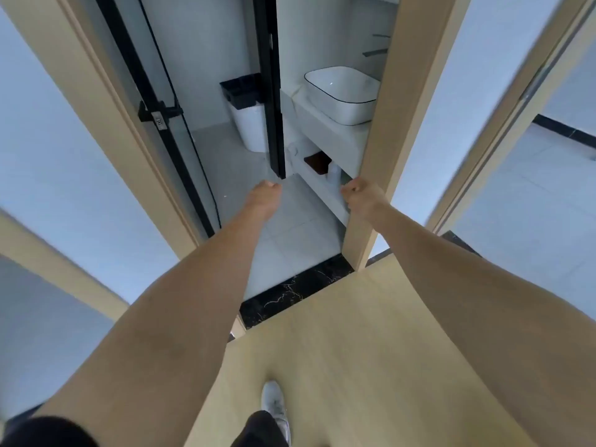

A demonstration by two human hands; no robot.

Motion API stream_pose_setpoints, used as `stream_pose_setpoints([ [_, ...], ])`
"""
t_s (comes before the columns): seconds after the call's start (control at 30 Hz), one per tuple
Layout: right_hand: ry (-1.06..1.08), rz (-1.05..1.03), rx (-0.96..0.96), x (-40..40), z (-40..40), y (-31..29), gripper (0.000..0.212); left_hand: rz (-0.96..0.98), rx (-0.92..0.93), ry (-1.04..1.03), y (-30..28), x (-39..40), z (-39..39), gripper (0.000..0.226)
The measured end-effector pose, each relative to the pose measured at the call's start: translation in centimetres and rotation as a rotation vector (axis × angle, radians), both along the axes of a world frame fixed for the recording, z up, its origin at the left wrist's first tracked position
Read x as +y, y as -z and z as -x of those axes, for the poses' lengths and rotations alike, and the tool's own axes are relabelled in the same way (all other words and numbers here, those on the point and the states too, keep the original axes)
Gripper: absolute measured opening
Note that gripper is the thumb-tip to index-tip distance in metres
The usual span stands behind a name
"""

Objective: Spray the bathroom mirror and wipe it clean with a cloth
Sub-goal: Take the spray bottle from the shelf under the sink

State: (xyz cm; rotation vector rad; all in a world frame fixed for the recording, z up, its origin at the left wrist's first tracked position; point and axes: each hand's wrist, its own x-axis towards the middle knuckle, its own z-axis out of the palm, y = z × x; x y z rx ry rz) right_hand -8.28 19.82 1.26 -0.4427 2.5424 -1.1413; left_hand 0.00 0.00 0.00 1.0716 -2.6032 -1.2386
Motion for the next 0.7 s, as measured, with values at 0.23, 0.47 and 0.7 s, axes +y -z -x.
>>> stream_pose_setpoints([
  [0.23,0.052,-0.103,-0.086,-1.9,1.5,4.0,0.025,-0.084,-0.039,0.016,5.6,-4.1,2.3,0.038],
  [0.47,0.114,-0.128,-0.137,-4.3,4.2,6.2,0.028,0.009,-0.147,0.137,9.7,-8.5,6.0,0.017],
  [0.7,0.12,-0.152,-0.168,-7.5,8.8,8.4,0.025,0.007,-0.187,0.15,11.3,-11.8,10.5,0.016],
])
